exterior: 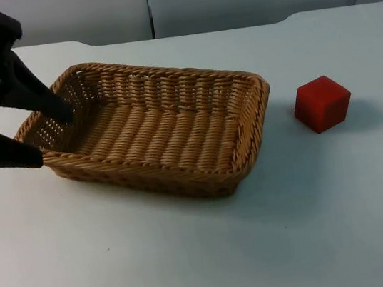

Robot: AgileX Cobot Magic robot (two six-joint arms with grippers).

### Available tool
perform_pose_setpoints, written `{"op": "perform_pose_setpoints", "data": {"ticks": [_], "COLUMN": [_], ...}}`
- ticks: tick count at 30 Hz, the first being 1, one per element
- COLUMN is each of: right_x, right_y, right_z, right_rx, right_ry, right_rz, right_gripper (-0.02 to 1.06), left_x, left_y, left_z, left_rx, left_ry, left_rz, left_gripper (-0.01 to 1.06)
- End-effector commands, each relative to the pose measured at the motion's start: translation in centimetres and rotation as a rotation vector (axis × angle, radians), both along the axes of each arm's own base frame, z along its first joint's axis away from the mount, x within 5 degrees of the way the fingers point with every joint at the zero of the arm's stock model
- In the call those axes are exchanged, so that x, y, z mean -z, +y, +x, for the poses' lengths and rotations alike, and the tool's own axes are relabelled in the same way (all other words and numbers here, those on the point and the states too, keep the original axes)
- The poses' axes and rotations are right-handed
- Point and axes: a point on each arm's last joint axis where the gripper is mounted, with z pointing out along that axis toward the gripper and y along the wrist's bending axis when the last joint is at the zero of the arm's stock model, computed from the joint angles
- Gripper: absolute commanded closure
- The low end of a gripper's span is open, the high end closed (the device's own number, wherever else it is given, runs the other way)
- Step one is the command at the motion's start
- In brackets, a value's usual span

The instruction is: Pick up the basket with the left hand and place the cube into the basket with the right hand.

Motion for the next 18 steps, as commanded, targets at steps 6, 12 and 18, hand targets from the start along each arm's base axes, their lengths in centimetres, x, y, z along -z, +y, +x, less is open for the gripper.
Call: {"op": "perform_pose_setpoints", "data": {"ticks": [6, 12, 18], "right_x": [0.1, 0.1, 0.1], "right_y": [0.0, 0.0, 0.0], "right_z": [0.0, 0.0, 0.0], "right_rx": [-0.003, -0.003, -0.003], "right_ry": [-0.007, -0.007, -0.007], "right_rz": [-0.006, -0.006, -0.006], "right_gripper": [1.05, 1.05, 1.05], "left_x": [1.8, 4.2, 7.0], "left_y": [0.9, 0.9, 0.6], "left_z": [2.0, 2.6, 2.5], "left_rx": [-0.265, -0.316, -0.303], "left_ry": [0.021, 0.098, 0.198], "left_rz": [0.050, 0.027, 0.020], "left_gripper": [0.44, 0.44, 0.44]}}
